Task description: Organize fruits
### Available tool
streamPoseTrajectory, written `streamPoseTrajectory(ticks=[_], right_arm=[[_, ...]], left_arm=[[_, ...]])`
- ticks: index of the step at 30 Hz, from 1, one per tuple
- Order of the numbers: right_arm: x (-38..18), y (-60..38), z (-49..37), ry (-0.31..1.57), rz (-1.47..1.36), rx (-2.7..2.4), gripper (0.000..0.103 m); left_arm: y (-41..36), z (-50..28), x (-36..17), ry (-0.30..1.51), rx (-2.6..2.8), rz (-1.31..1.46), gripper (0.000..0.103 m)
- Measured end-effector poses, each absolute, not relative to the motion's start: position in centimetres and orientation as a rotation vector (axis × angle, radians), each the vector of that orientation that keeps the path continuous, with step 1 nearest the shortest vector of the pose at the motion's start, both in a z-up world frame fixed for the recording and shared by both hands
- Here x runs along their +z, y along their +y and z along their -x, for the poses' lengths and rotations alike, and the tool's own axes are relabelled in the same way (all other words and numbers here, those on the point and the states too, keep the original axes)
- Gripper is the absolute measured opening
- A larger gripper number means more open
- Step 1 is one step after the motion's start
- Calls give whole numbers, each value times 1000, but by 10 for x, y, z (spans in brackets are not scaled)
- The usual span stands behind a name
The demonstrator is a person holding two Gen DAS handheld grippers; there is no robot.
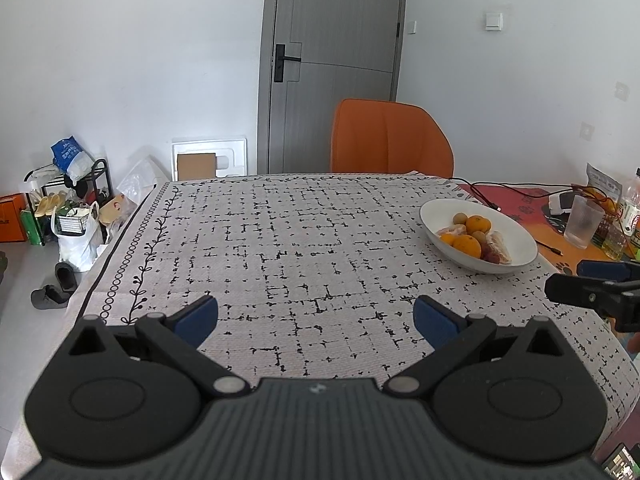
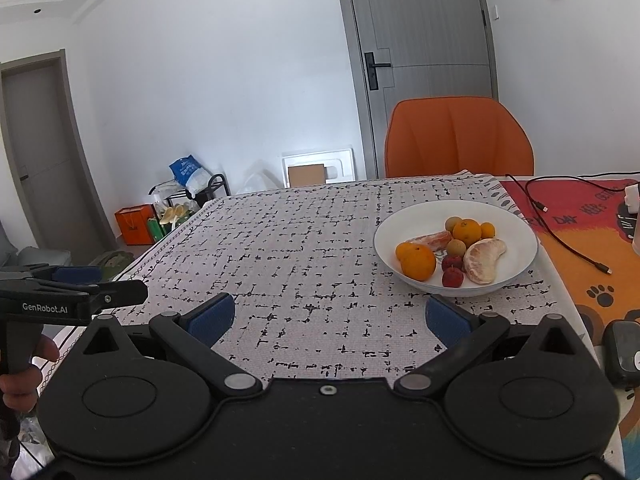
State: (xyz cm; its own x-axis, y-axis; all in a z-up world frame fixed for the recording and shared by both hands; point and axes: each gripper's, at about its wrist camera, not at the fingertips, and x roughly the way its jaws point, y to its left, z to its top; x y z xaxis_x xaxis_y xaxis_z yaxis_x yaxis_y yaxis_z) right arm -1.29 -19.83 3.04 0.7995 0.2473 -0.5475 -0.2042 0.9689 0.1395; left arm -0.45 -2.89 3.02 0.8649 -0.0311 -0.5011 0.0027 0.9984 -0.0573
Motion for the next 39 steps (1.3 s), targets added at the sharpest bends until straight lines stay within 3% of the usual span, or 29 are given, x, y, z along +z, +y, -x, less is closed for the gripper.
streamPoseTrajectory(ticks=[39], right_arm=[[27,-200,9,610,-72,250,103]], left_arm=[[-29,5,29,530,-24,54,103]])
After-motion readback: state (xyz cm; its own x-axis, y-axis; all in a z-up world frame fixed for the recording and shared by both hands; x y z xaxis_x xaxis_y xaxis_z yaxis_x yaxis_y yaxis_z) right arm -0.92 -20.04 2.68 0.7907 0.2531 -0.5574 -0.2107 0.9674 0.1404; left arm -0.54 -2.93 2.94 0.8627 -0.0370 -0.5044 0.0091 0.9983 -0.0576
